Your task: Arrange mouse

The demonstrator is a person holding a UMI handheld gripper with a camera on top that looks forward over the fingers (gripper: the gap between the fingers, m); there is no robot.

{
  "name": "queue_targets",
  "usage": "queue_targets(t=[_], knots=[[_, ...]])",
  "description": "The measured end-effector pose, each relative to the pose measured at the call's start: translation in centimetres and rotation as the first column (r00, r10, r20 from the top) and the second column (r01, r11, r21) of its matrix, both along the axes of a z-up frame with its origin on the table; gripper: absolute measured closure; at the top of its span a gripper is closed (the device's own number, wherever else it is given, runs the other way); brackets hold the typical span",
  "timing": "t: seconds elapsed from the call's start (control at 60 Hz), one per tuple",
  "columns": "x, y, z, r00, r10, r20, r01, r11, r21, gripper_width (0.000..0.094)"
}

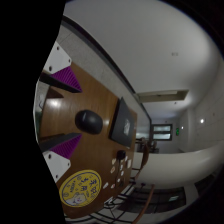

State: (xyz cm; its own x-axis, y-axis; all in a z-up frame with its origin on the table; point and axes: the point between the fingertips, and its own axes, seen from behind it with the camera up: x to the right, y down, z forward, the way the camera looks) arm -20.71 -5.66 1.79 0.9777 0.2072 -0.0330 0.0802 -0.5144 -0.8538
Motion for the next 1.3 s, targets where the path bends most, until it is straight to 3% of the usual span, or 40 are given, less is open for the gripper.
queue_targets(t=[0.183, 0.283, 0.333, 0.367, 0.533, 0.617, 0.717, 0.8, 0.85, 0.933, 1.017, 1.15, 1.3], knots=[[1.3, 5.2, -3.5, 0.999, -0.039, 0.011, 0.04, 0.996, -0.085, 0.0111], [1.5, 7.8, -3.7, 0.998, -0.027, 0.049, 0.029, 0.998, -0.059, 0.0134], [0.9, 8.4, -3.6, 0.999, -0.017, 0.045, 0.02, 0.998, -0.061, 0.021], [1.2, 8.5, -3.7, 0.999, -0.019, 0.049, 0.022, 0.998, -0.064, 0.0361], [0.0, 8.8, -3.5, 0.997, 0.072, -0.001, -0.071, 0.995, -0.063, 0.057], [0.1, 7.9, -2.8, 0.993, 0.12, -0.012, -0.121, 0.991, -0.065, 0.0593], [2.9, 7.2, 4.5, 0.994, 0.099, -0.037, -0.096, 0.992, 0.082, 0.0593], [6.6, 5.3, 13.2, 0.993, 0.111, -0.05, -0.095, 0.965, 0.244, 0.0595], [9.9, 4.7, 17.6, 0.995, 0.081, -0.05, -0.061, 0.946, 0.319, 0.0595], [16.7, 3.3, 19.4, 0.999, -0.005, -0.053, 0.024, 0.93, 0.368, 0.0596], [22.4, 3.6, 16.9, 0.994, -0.079, -0.072, 0.098, 0.946, 0.308, 0.0597], [27.1, 4.7, 6.3, 0.987, -0.154, -0.055, 0.159, 0.98, 0.117, 0.0597], [29.3, 5.4, -1.1, 0.979, -0.197, -0.045, 0.196, 0.98, -0.016, 0.0595]])
